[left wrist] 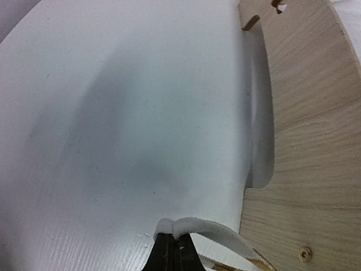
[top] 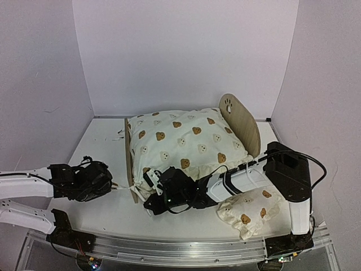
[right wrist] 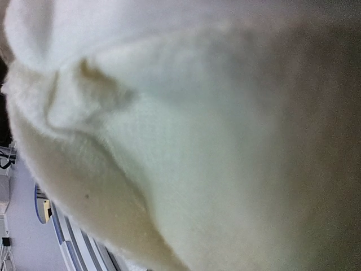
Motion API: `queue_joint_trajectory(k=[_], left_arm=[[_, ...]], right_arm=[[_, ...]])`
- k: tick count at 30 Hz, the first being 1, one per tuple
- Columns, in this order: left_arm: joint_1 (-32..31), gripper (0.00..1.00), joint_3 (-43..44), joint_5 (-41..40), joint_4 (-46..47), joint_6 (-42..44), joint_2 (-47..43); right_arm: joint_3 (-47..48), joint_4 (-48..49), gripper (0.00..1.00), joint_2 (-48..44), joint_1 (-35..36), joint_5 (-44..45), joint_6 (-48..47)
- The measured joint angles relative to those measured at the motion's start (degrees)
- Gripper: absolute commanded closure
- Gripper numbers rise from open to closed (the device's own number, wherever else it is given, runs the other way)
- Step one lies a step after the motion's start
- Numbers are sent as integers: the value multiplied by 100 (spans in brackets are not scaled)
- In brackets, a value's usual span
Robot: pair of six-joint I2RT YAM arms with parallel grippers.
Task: Set up the pet bed
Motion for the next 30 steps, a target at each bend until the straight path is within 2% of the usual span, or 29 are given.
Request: queue_joint_trajectory(k=[6,12,21,26,27,29,30], left_arm=[[507,100,-256,-116,420,-503,726],[883,100,-664,393,1375,-122,782],[1147,100,-369,461,1541,358,1261],[1237,100,-317,461,1567,424,1279],[1237,100,-317,463,1567,413,1276],[1239,100,-323,468,1552,372,1246],[1239,92,-330,470,1513,348,1202]], right_arm=[[-33,306,100,127,103,201,-20],[-111,629,100,299,229,793,-271],[-262,697,100,422,343,1773,-809],[-470,780,100,315,367,1943,-1025],[-485,776,94,291,369,1941,-1043],[-498,741,73,269,372,1939,-1075],[-496,651,63,251,374,1945,-1060]])
